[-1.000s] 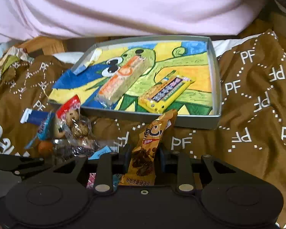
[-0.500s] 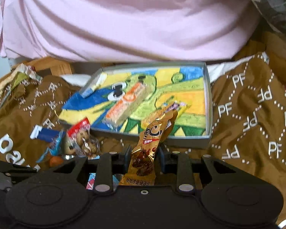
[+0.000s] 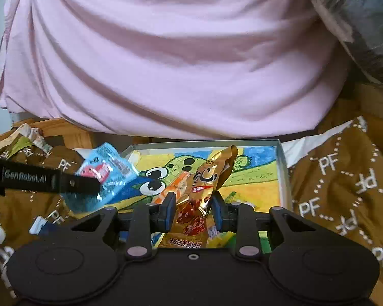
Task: Organize snacks
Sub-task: 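Lower the candy pack into the tray with the left tool while the right tool drops the jerky pouch there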
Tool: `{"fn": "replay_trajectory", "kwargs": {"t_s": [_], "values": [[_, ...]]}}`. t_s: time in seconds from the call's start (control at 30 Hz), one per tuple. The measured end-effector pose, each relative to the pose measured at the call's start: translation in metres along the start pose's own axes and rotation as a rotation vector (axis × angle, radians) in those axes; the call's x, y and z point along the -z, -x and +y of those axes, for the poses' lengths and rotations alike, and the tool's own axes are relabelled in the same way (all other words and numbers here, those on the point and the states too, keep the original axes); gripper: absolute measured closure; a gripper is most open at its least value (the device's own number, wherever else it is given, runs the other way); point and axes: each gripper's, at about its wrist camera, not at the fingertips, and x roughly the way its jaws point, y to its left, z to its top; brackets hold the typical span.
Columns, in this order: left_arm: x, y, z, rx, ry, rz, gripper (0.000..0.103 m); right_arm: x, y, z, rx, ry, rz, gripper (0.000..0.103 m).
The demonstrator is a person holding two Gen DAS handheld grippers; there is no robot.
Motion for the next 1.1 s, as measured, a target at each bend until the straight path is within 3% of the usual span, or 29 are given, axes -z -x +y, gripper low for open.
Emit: {"fn": "replay_trajectory", "kwargs": {"t_s": [0.2,0.47,0.5,0.53,0.6,0.77,0.83,0.9,1.1], "values": [[-0.002,-0.037,0.026,-0.026,0.042,-0.004,0.067,0.005,-0.044,0.006,-0.009,-0.002,0.036,0.071],[0.010,-0.068,0.043,-0.025,0.060,0.032,0.067,0.007,-0.069,0.017,0.000,-0.001,0.061,0.071],[0.010,-0.070,0.042,-0.025,0.057,0.037,0.068,0.008,-0.071,0.018,0.003,-0.002,0.065,0.071],[0.012,-0.073,0.042,-0.022,0.054,0.042,0.077,0.008,-0.072,0.017,0.009,-0.006,0.071,0.071],[0.015,-0.077,0.044,-0.009,0.065,0.058,0.081,0.010,-0.075,0.017,0.012,-0.011,0.079,0.071],[0.017,-0.079,0.047,-0.006,0.072,0.060,0.081,0.014,-0.079,0.016,0.032,-0.003,0.102,0.070],[0.017,-0.080,0.049,-0.007,0.078,0.065,0.079,0.015,-0.080,0.017,0.039,0.005,0.111,0.069],[0.016,-0.080,0.048,-0.033,0.069,0.070,0.071,0.016,-0.079,0.018,0.049,0.015,0.114,0.066],[0.018,-0.078,0.045,-0.103,0.051,0.096,0.048,0.012,-0.070,0.018,0.063,0.032,0.104,0.048]]}}
